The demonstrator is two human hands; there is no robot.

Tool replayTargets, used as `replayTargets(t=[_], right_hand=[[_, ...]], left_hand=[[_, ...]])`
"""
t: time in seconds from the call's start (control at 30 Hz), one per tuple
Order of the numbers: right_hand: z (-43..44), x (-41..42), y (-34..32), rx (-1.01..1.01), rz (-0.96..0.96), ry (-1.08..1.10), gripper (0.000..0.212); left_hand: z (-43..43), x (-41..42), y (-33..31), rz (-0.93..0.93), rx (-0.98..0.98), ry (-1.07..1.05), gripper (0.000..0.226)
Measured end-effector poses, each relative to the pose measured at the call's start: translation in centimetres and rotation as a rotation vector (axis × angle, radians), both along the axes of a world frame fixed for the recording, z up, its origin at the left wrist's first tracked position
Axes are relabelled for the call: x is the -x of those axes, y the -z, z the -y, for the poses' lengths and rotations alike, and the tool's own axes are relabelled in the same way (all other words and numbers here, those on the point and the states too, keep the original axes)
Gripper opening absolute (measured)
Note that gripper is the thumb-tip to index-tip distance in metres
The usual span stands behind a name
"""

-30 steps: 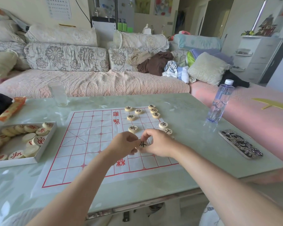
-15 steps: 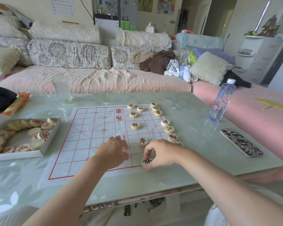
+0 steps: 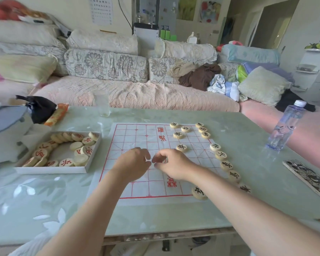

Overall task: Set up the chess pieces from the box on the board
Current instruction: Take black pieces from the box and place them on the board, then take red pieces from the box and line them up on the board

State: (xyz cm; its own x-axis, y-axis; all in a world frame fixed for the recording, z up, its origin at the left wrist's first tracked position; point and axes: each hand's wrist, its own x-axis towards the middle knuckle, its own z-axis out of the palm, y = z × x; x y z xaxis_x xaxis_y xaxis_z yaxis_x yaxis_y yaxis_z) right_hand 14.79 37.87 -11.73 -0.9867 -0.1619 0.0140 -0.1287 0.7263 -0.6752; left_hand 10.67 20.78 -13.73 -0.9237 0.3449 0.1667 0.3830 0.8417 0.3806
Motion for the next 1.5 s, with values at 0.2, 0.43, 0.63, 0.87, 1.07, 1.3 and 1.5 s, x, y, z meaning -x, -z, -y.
replayTargets(t=[0.2, 0.43, 0.63, 0.87, 1.07, 1.3, 1.5], right_hand=[[8.5, 4.6, -0.2, 0.001, -0.027, -0.103, 0.014], [17.5, 9.7, -0.4, -0.128, -0.084, -0.196, 0.02], [23.3, 14.2, 0.0, -0.288, -0.104, -0.187, 0.019], [27.1, 17.9, 0.2, -0.535, -0.08, -0.22, 0.031], [28.3, 19.0, 0.6, -0.638, -0.089, -0.183, 0.041], [29.2, 18.9, 0.0, -0.69, -0.115, -0.16, 0.033], [27.7, 19.3, -0.7, -0.602, -0.03, -0.227, 0.038]], left_hand=[[8.0, 2.2, -0.7, -0.04, -0.054, -0.158, 0.018], [18.1, 3.4, -0.7, -0.134, -0.04, -0.369, 0.024], [20.6, 3.2, 0.1, -0.013, -0.05, -0.376, 0.036], [21.0, 4.0, 1.0, 0.051, -0.014, -0.286, 0.033], [21.4, 4.8, 1.6, 0.08, -0.032, -0.22, 0.029], [22.1, 4.8, 1.8, 0.158, -0.031, -0.187, 0.037], [21.5, 4.2, 1.5, 0.092, -0.166, -0.281, 0.048]])
